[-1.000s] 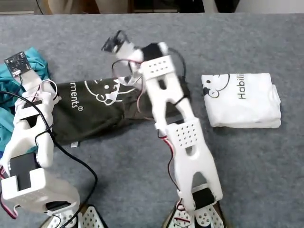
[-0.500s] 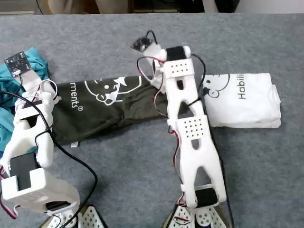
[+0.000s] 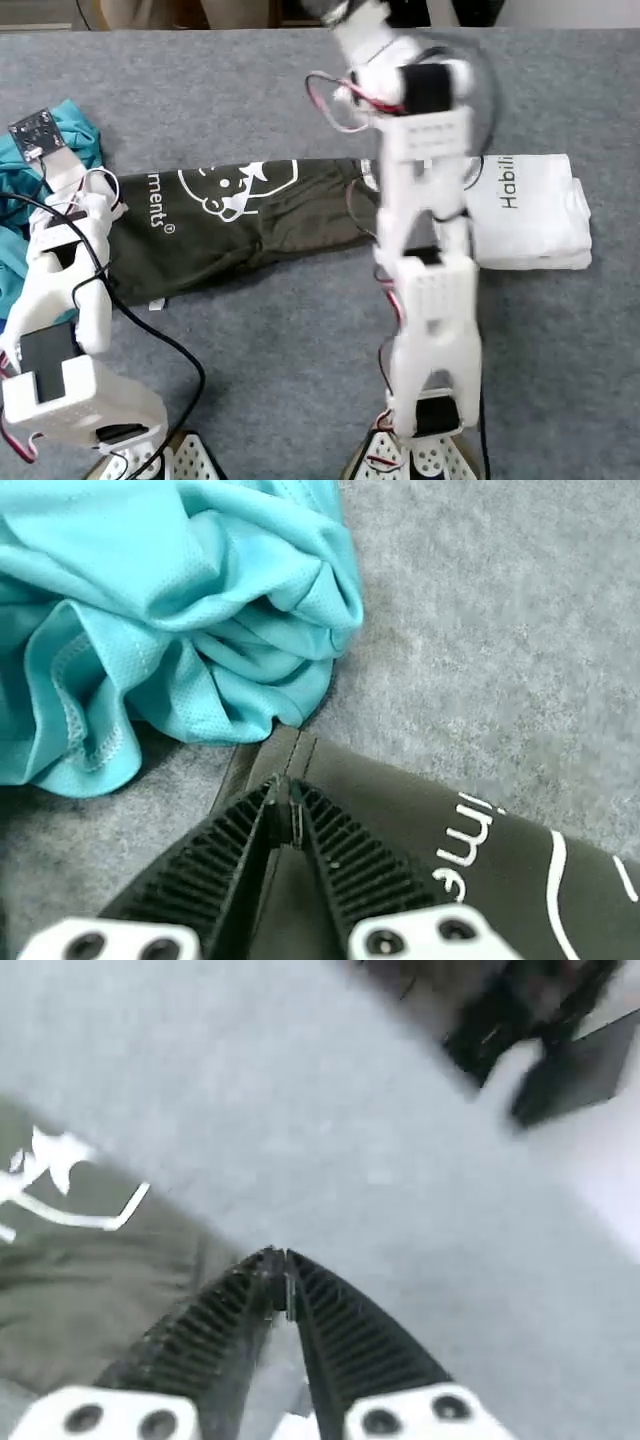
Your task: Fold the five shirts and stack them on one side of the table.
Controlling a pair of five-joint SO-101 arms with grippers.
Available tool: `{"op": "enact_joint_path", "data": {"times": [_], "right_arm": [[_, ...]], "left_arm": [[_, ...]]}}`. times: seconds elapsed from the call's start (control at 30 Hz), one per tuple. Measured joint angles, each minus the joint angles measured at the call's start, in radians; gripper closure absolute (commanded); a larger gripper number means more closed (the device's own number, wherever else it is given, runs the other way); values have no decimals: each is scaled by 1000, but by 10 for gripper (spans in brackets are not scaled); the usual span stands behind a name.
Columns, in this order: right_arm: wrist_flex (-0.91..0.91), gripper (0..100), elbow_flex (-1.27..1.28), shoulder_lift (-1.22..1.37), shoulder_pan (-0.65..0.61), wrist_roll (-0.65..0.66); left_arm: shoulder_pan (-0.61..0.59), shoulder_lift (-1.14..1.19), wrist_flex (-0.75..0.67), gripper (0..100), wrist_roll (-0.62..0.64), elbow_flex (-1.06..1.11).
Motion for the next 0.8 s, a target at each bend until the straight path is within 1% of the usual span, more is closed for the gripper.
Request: {"op": "enact_joint_path", "data": {"times": [0.17, 0.33, 0.43, 0.53, 0.63, 0.7, 0.8], "right_arm": [[2, 995, 276, -353, 37, -49], [2, 994, 713, -724, 38, -52], [2, 994, 979, -937, 38, -2], [0, 994, 1214, -1117, 38, 63], [-29, 994, 1413, -1254, 37, 84], [-43, 994, 1516, -1312, 37, 86], [-48, 994, 1603, -1350, 37, 86]], "left_arm": [[-20, -98, 324, 979, -5, -127], [-46, -101, 667, 977, -120, -279], [-91, -101, 835, 924, -160, -342], [-124, -101, 942, 854, -192, -385], [-141, -101, 1026, 819, -203, -396], [-141, -101, 1059, 812, -204, -396], [-141, -101, 1063, 784, -219, -396]]}}
